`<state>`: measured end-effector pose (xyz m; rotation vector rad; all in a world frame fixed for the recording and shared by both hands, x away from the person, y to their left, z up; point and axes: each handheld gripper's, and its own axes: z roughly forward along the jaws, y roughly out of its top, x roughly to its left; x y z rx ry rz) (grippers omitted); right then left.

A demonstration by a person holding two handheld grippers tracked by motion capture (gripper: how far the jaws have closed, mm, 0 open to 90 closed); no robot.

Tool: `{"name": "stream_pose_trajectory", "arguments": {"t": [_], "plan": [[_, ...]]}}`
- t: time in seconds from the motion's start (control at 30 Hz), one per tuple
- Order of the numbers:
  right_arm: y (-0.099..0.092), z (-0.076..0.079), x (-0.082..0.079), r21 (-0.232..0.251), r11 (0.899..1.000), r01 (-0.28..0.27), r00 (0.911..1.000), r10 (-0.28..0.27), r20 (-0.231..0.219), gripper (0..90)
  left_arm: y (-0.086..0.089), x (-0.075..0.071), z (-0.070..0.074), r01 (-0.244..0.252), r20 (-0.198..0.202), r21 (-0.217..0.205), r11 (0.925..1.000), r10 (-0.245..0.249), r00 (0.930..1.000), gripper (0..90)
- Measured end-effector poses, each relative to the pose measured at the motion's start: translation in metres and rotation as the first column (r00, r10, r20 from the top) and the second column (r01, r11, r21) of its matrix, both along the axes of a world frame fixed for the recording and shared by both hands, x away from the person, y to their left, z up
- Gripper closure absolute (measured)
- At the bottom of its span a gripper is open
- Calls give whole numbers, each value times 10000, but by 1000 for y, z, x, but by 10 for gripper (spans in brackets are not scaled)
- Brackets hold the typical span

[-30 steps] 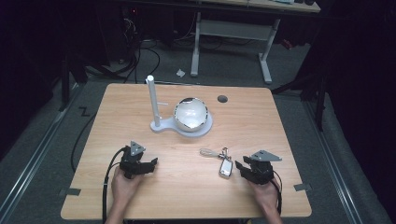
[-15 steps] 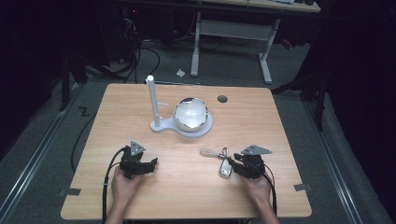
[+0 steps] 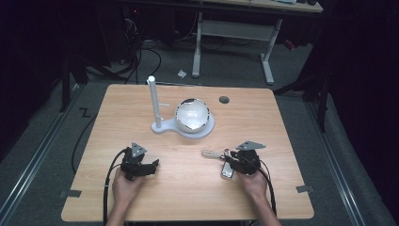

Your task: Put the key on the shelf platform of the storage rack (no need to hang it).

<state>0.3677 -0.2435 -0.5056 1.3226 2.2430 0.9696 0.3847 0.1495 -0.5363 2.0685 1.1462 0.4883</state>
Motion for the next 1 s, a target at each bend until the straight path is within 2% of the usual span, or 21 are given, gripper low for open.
{"name": "stream_pose_trajectory", "arguments": {"t": [0.2, 0.43, 0.7, 0.83, 0.93, 1.0], "plan": [[3, -4, 8, 36, 9999, 153, 9996, -152, -241, 655, 0, 0, 0, 24, 15, 7, 10000, -24, 10000, 231], [4, -8, 12, -237, 9985, 489, 9980, -498, -383, 575, 0, 0, 0, 35, 14, 3, 10000, -35, 10000, 230], [6, -11, 18, -154, 9988, 469, 9968, -478, -647, 570, 0, 0, 0, 38, 18, 11, 10000, -38, 10000, 229], [10, -13, 21, -213, 9991, 373, 9957, -390, -839, 590, 0, 0, 0, 35, 11, 1, 10000, -35, 10000, 229], [15, -13, 20, -706, 9972, 236, 9972, -285, -690, 628, 0, 0, 0, 36, 12, 1, 10000, -36, 10000, 229], [16, -12, 20, -800, 9966, 196, 9972, -252, -697, 664, 0, 0, 0, 36, 9, 2, 10000, -36, 10000, 229]]}}
